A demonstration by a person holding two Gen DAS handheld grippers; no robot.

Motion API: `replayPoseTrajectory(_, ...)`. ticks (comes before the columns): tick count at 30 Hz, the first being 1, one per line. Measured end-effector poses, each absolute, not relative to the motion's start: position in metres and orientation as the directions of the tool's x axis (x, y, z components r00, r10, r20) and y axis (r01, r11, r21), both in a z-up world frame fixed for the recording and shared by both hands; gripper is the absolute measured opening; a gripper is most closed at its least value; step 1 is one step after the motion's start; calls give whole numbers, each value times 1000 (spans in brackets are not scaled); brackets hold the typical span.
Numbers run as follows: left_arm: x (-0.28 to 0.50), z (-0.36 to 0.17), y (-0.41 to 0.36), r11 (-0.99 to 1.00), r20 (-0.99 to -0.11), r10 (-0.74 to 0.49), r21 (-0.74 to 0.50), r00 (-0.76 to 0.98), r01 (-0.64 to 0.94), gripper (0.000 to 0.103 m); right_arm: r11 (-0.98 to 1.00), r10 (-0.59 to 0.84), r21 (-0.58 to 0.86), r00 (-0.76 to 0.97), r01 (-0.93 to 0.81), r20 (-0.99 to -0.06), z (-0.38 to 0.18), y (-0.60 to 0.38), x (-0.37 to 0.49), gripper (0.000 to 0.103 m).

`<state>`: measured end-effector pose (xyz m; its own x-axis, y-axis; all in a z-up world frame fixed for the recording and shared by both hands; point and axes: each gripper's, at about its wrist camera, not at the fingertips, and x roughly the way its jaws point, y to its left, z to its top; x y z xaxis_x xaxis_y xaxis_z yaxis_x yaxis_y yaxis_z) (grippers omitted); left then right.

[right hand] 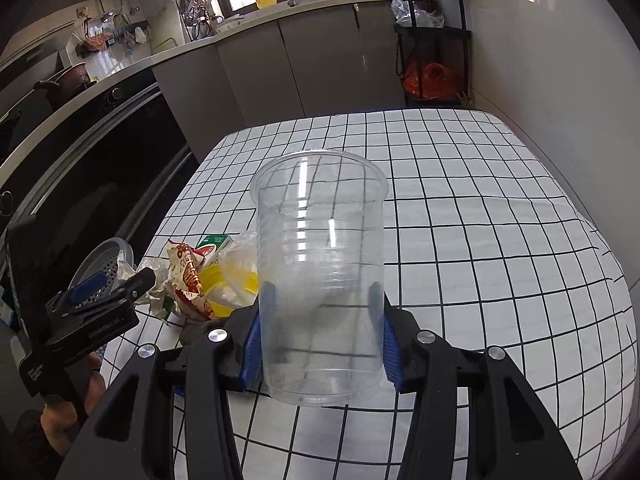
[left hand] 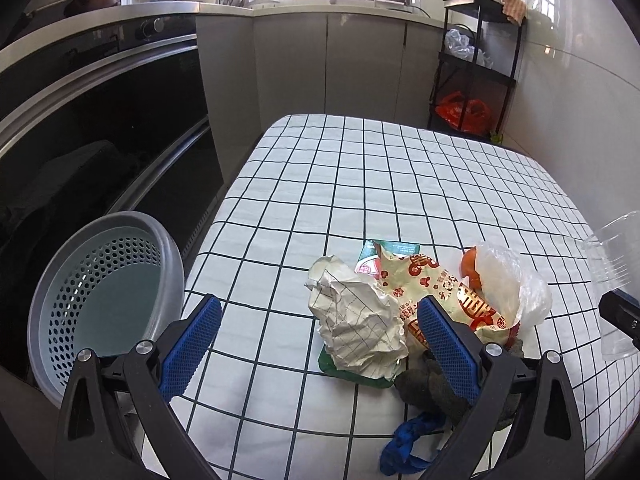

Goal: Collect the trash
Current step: 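Grasp the crumpled white paper with the left tool while the right tool holds the cup, then carry paper and cup over the grey basket and open both tools to drop them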

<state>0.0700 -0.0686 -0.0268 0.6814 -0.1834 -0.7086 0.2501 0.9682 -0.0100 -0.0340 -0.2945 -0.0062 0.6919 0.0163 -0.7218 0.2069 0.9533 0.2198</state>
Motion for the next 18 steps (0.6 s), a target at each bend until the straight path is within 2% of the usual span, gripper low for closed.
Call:
replayPoseTrajectory(2, 71, -28, -70, 967, -711, -191, -17, 677, 255, 93, 951, 21, 225, 687, 209, -727, -8, -295, -32, 47)
replayPoseTrajectory(4, 72, -29, -70, 966, -714, -191, -16, 674, 257, 80, 951, 26, 230, 685, 209, -728, -8, -296, -30, 47)
replayPoseTrajectory(8, 74, -33, -70, 964, -732, -198, -24, 652, 266, 63, 953, 34, 232, 687, 197, -726, -8, -295, -30, 47)
replayPoseTrajectory(10, 75, -37, -69, 963, -744, -202, -31, 637, 269, 45, 952, 38, 234, 687, 195, -726, -9, -295, -30, 47)
replayPoseTrajectory(13, 75, -36, -65, 962, -746, -212, -47, 632, 268, 34, 953, 40, 235, 687, 193, -725, -9, -295, -31, 47)
replayPoseTrajectory(18, 67, -25, -56, 962, -727, -222, -54, 650, 268, 27, 954, 36, 230, 688, 192, -725, -11, -294, -32, 47)
